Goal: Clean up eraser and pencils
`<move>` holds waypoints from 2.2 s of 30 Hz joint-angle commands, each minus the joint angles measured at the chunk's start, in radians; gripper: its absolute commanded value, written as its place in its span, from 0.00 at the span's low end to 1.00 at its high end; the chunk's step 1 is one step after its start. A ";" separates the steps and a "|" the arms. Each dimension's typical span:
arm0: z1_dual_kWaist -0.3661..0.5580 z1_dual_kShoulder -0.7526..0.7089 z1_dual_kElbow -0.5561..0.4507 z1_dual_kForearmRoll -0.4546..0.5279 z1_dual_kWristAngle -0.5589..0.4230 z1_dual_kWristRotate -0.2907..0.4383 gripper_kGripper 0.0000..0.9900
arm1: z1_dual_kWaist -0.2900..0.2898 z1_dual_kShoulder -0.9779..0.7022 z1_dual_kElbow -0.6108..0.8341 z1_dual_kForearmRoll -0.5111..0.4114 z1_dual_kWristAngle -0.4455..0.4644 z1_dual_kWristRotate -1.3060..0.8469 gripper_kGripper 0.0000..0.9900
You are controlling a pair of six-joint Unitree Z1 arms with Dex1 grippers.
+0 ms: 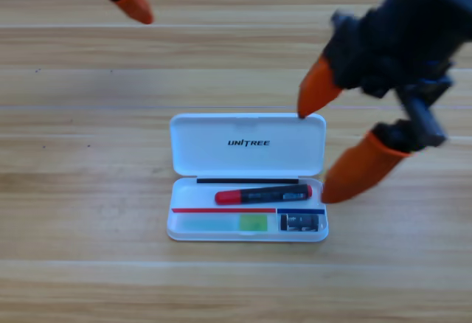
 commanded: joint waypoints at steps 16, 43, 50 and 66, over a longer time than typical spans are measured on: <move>-0.040 0.335 -0.094 0.086 -0.247 -0.010 0.00 | 0.022 -0.297 0.338 -0.322 0.198 0.144 0.91; -0.114 0.306 -0.028 0.266 -0.444 0.097 0.00 | 0.022 -0.305 0.335 -0.322 0.199 0.155 0.93; -0.132 0.244 0.052 0.263 -0.444 0.106 0.00 | 0.022 -0.305 0.335 -0.326 0.204 0.158 0.93; -0.209 0.189 0.240 0.132 -0.416 0.080 0.00 | 0.024 -0.308 0.339 -0.333 0.205 0.163 0.93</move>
